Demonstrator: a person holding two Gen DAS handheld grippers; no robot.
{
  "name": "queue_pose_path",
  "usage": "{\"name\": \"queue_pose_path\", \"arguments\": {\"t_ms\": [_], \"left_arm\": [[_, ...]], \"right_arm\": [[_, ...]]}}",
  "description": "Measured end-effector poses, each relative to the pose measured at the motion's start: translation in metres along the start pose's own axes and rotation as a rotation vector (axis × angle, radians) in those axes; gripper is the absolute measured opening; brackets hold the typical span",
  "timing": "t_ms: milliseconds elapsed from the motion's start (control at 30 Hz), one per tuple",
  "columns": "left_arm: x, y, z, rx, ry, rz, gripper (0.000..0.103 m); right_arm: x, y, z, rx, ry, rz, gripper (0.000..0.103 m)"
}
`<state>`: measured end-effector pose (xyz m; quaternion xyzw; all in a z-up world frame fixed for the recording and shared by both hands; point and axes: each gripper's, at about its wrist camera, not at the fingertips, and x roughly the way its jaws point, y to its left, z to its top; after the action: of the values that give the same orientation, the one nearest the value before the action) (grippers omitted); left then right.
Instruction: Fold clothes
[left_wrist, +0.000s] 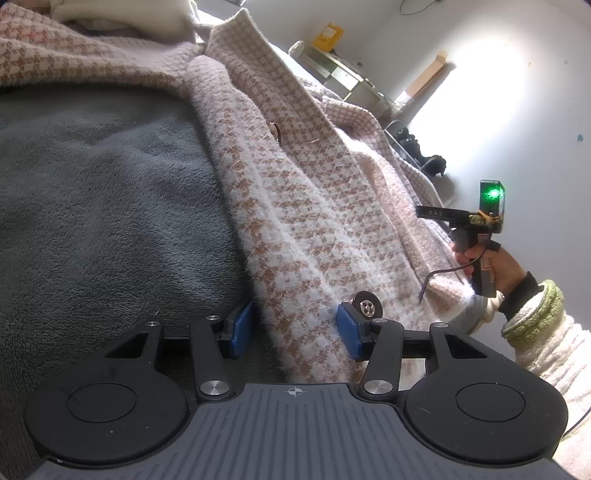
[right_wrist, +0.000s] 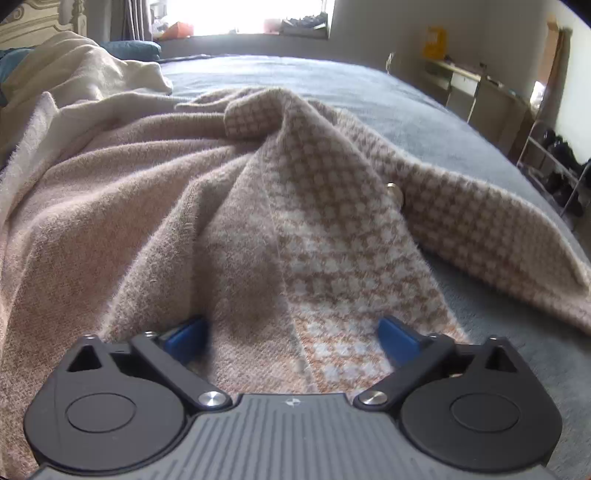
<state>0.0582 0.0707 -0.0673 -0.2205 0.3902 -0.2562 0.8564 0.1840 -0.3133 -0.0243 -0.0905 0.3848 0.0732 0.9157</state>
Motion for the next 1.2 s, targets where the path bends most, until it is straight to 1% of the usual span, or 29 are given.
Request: {"name": "queue_pose_path", "arguments": {"t_ms": [33, 67, 100, 133, 167, 233, 267, 367, 400, 433, 533, 567, 600, 667, 700, 733, 767, 833, 867, 900, 967, 1000, 1067, 1100, 1133, 1200], "left_arm": [[0.000, 0.000, 0.000, 0.002, 0.000, 0.000, 0.049], [0.000, 0.000, 0.000, 0.003, -0.001, 0.000, 0.049], [0.000, 0.000, 0.000, 0.005, -0.001, 0.000, 0.049], [0.001, 0.001, 0.000, 0.005, -0.002, 0.000, 0.049], [0.001, 0.001, 0.000, 0.005, -0.002, -0.001, 0.049], [0.001, 0.002, -0.001, 0.005, -0.003, -0.003, 0.049], [0.001, 0.002, -0.001, 0.006, -0.003, -0.004, 0.049], [0.000, 0.002, -0.001, 0.009, 0.000, -0.005, 0.049], [0.000, 0.002, -0.001, 0.010, 0.001, -0.005, 0.049], [0.000, 0.002, -0.001, 0.011, 0.002, -0.005, 0.049], [0.000, 0.002, -0.001, 0.012, 0.002, -0.004, 0.049], [0.000, 0.002, -0.001, 0.011, 0.001, -0.003, 0.049], [0.000, 0.001, -0.002, 0.010, 0.000, -0.002, 0.049], [-0.001, 0.001, -0.002, 0.013, 0.000, 0.001, 0.049], [-0.001, 0.001, -0.002, 0.014, 0.000, 0.001, 0.049], [-0.001, 0.001, -0.002, 0.013, 0.000, 0.000, 0.049], [-0.001, 0.001, -0.002, 0.011, 0.000, -0.001, 0.049], [-0.001, 0.002, -0.002, 0.003, -0.001, -0.007, 0.050], [-0.002, 0.003, -0.002, -0.002, -0.002, -0.010, 0.050], [-0.002, 0.003, -0.002, -0.006, -0.004, -0.012, 0.051], [-0.002, 0.003, -0.003, -0.013, -0.010, -0.014, 0.052], [-0.002, 0.002, -0.003, -0.017, -0.012, -0.012, 0.052], [-0.003, 0.000, -0.004, -0.023, -0.017, -0.007, 0.053], [-0.004, -0.001, -0.004, -0.024, -0.020, -0.004, 0.053], [-0.005, -0.002, -0.005, -0.026, -0.023, -0.002, 0.053], [-0.006, -0.002, -0.007, -0.033, -0.031, -0.003, 0.053]], "right_arm": [[-0.003, -0.002, 0.002, -0.005, -0.002, -0.033, 0.053], [-0.004, -0.005, 0.004, -0.011, -0.001, -0.057, 0.039], [-0.004, -0.009, 0.006, -0.018, 0.006, -0.068, 0.034], [-0.004, -0.012, 0.007, -0.028, 0.010, -0.080, 0.025], [-0.003, -0.014, 0.008, -0.038, 0.008, -0.096, 0.021], [-0.003, -0.017, 0.012, -0.047, -0.005, -0.137, 0.018], [-0.003, -0.018, 0.013, -0.070, -0.019, -0.184, 0.017], [0.004, -0.026, 0.018, -0.161, -0.066, -0.374, 0.017], [0.008, -0.032, 0.021, -0.174, -0.078, -0.429, 0.017], [0.015, -0.040, 0.023, -0.155, -0.078, -0.458, 0.017], [0.044, -0.067, 0.024, -0.094, -0.045, -0.503, 0.021], [0.055, -0.070, 0.021, -0.114, -0.034, -0.519, 0.028], [0.063, -0.072, 0.018, -0.123, -0.036, -0.534, 0.032], [0.063, -0.073, 0.021, -0.122, -0.042, -0.566, 0.051], [0.058, -0.075, 0.024, -0.119, -0.042, -0.567, 0.055], [0.050, -0.077, 0.025, -0.110, -0.040, -0.559, 0.061], [0.040, -0.081, 0.026, -0.092, -0.035, -0.544, 0.063], [0.011, -0.088, 0.025, -0.028, -0.035, -0.488, 0.063], [-0.005, -0.089, 0.024, 0.001, -0.041, -0.465, 0.067], [-0.023, -0.089, 0.022, 0.024, -0.050, -0.445, 0.068], [-0.062, -0.081, 0.017, 0.053, -0.086, -0.409, 0.068], [-0.081, -0.073, 0.013, 0.064, -0.110, -0.372, 0.068], [-0.119, -0.054, 0.006, 0.092, -0.170, -0.255, 0.068], [-0.135, -0.042, 0.002, 0.105, -0.198, -0.172, 0.068], [-0.149, -0.031, -0.001, 0.119, -0.220, -0.079, 0.069], [-0.160, -0.003, -0.011, 0.153, -0.209, 0.136, 0.069]]}}
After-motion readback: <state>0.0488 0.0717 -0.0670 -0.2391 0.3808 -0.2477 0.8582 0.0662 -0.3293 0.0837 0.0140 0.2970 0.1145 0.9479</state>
